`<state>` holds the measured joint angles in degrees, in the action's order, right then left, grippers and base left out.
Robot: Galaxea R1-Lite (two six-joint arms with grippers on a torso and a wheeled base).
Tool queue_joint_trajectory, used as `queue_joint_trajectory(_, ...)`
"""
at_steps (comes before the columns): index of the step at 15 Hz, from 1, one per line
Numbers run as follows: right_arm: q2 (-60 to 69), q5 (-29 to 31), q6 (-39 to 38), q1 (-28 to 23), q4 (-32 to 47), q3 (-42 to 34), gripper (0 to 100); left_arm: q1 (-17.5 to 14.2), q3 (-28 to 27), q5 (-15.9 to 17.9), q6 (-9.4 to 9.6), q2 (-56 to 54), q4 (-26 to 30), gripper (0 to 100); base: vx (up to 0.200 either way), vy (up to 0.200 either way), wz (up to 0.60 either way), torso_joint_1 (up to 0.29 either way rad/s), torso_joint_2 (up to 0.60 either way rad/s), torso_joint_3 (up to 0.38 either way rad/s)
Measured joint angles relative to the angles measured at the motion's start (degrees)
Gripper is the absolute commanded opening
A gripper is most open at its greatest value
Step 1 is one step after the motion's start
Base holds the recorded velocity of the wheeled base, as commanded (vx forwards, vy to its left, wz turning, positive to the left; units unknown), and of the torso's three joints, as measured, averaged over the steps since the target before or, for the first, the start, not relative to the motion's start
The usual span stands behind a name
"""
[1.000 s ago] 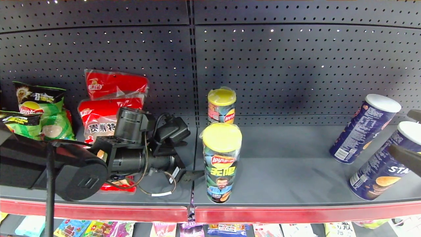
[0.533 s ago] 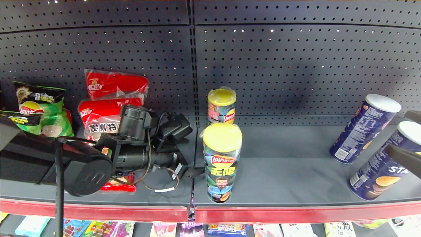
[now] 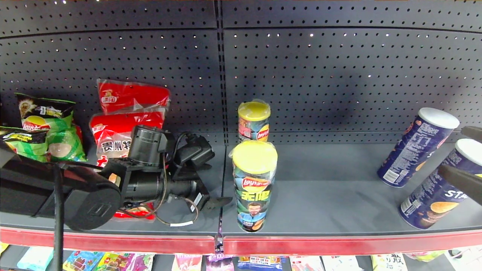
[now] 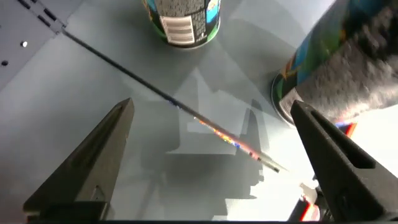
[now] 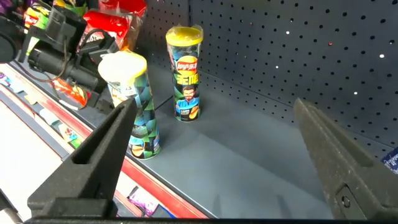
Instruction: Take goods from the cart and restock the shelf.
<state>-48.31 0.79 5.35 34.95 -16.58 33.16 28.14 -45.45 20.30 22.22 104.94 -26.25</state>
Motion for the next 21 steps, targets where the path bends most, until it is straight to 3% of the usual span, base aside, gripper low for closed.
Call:
queue_joint_trajectory(6,-0.15,-0.01,0.00,0.00,-0.02,0.20,100,2.45,-0.06,0.80,-0.15,-0.45,-0.09,100,0.000,0.000,0.00,0.000,0.00,0.000)
queue_joint_trajectory(14,-0.24,-0.52,-0.07,0.16,2.65,-1.07,100,2.51,1.07,0.78,-0.26,-1.02,-0.13,100,0.000,0.000,0.00,0.000,0.00,0.000)
queue_joint_trajectory(16,-1.30,-2.62,-0.84,0.33,7.06,-3.29,100,1.93,2.67,0.41,-0.24,-2.01,-0.18,100,0.000,0.000,0.00,0.000,0.00,0.000)
queue_joint_trajectory(21,-14.86,-4.91,-1.23,0.82,7.56,-0.55,100,-1.49,12.26,-0.18,-0.26,-9.29,-0.07,100,0.000,0.000,0.00,0.000,0.00,0.000)
